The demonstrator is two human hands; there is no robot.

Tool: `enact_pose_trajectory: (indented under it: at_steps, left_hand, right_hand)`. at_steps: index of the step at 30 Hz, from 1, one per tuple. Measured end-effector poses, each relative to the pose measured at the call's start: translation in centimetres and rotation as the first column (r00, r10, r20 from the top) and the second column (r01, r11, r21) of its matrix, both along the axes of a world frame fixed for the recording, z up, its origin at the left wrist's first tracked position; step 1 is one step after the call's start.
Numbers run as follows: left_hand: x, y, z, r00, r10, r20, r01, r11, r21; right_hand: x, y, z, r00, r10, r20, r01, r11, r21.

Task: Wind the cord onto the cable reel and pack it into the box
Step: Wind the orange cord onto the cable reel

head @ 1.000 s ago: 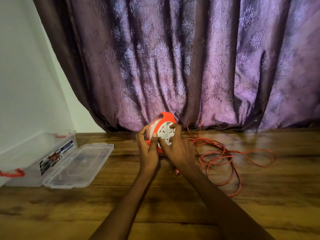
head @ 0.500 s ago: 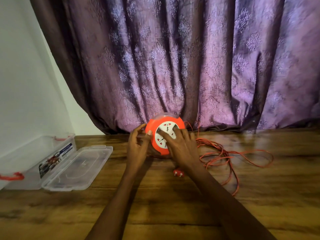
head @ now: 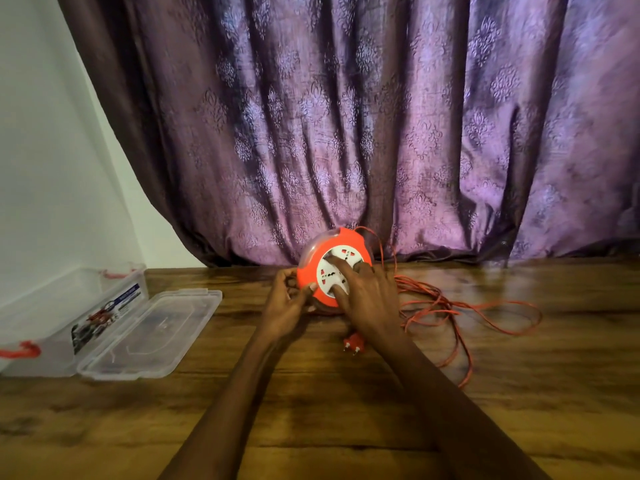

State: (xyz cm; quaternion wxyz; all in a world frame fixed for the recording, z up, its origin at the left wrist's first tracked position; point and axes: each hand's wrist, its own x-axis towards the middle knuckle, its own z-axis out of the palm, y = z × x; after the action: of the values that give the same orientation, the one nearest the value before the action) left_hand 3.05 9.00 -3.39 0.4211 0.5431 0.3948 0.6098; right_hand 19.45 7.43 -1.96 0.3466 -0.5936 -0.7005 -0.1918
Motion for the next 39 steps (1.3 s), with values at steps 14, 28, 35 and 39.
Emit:
enact_pose_trajectory:
  at_steps: [14,28,35,39]
  left_hand:
    - [2.0,0.0,-0.9,0.968,-0.122,0.219,0.17,0.961,-0.217]
    - [-3.8,-0.7,1.3,0.895,-0.198,0.399,0.358,0.853,-0.38]
    - [-4.8,-0.9,2.1,0.813,-0.161,0.56,0.401,0.852,-0.337]
    - [-5.4,-0.8,2.2,0.771,-0.167,0.614,0.427,0.851,-0.305]
  right_hand:
    - [1.6,0.6,1.6,0.941,-0.071,-0.332,0.016,0.986,-0.164]
    - [7.9,3.7,-1.4,0.841,0.216,-0.495,-0.506,0.636,-0.583]
    - [6.4,3.0,-1.0,0.963,0.239,-0.126,-0.264,0.74,-0.619]
    - [5.4,3.0,-0.5,0.998,0.064,-0.021,-0.067,0.927,-0.369]
